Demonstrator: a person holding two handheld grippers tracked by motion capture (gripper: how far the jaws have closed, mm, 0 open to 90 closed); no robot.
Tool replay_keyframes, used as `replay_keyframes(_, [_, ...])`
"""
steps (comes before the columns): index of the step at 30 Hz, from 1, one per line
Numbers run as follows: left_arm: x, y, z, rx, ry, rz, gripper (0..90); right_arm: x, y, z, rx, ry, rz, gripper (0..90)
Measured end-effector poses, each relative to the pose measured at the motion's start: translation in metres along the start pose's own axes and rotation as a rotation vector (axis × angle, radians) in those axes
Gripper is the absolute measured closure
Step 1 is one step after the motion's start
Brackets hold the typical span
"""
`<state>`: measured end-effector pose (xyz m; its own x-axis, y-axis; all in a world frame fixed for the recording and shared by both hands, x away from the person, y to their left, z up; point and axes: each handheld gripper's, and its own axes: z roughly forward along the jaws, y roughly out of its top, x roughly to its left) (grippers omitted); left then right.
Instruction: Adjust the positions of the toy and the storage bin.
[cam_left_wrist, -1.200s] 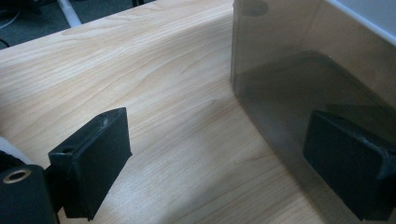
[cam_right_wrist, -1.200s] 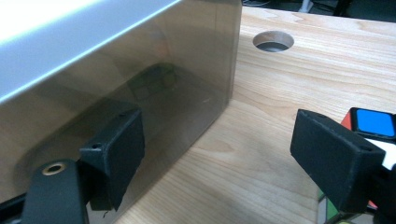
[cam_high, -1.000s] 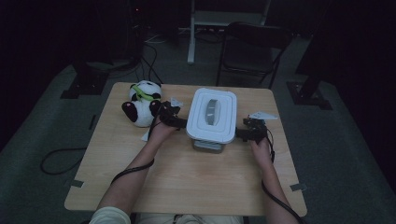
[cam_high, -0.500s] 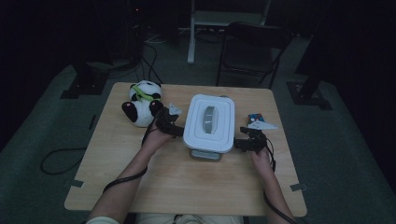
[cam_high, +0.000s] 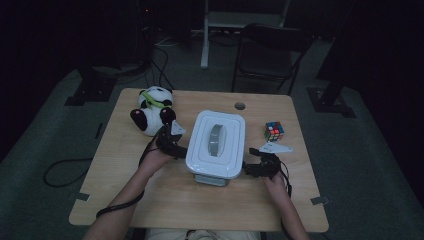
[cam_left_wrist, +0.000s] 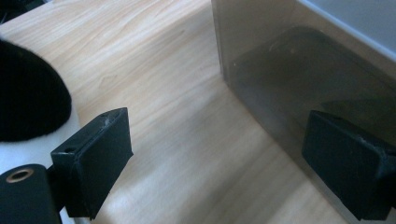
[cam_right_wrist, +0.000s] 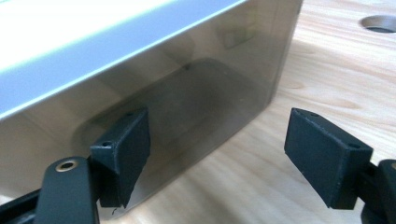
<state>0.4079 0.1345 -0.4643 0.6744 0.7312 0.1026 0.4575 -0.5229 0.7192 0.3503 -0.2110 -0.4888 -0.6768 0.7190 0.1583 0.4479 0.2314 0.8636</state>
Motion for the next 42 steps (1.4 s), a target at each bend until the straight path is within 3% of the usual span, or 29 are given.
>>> replay_keyframes(9, [-0.005, -0.014, -0.017, 0.007, -0.003, 0.024, 9.1, 0.021, -0.003, -0.006, 0.013, 0.027, -0.037, 22.2])
replay_keyframes(20, [-0.018, -0.025, -0.032, 0.012, -0.009, 0.063, 9.1, 0.032, -0.013, -0.014, 0.007, 0.076, -0.022, 22.2])
replay_keyframes(26, [-0.019, -0.032, -0.035, -0.001, -0.027, 0.032, 9.0, 0.037, -0.018, -0.019, 0.003, 0.093, -0.029, 22.0])
replay_keyframes(32, [-0.016, -0.036, -0.033, -0.023, -0.053, 0.013, 8.8, 0.033, -0.017, -0.021, 0.0, 0.09, -0.035, 18.3])
replay_keyframes(33, [-0.015, -0.038, -0.029, -0.011, -0.063, 0.027, 8.8, 0.03, -0.016, -0.022, -0.005, 0.06, -0.044, 17.7])
replay_keyframes(36, [-0.015, -0.041, -0.026, 0.003, -0.076, 0.039, 8.8, 0.027, -0.015, -0.023, -0.007, 0.042, -0.045, 17.6])
replay_keyframes(37, [-0.015, -0.043, -0.024, 0.006, -0.083, 0.034, 8.8, 0.015, -0.013, -0.026, -0.024, -0.029, -0.042, 16.1])
replay_keyframes(40, [-0.013, -0.048, -0.022, 0.013, -0.096, 0.03, 8.8, 0.006, -0.011, -0.029, -0.039, -0.06, -0.025, 13.7])
replay_keyframes(42, [-0.012, -0.052, -0.021, 0.019, -0.101, 0.015, 8.8, -0.008, -0.008, -0.035, -0.067, -0.12, -0.011, 13.5])
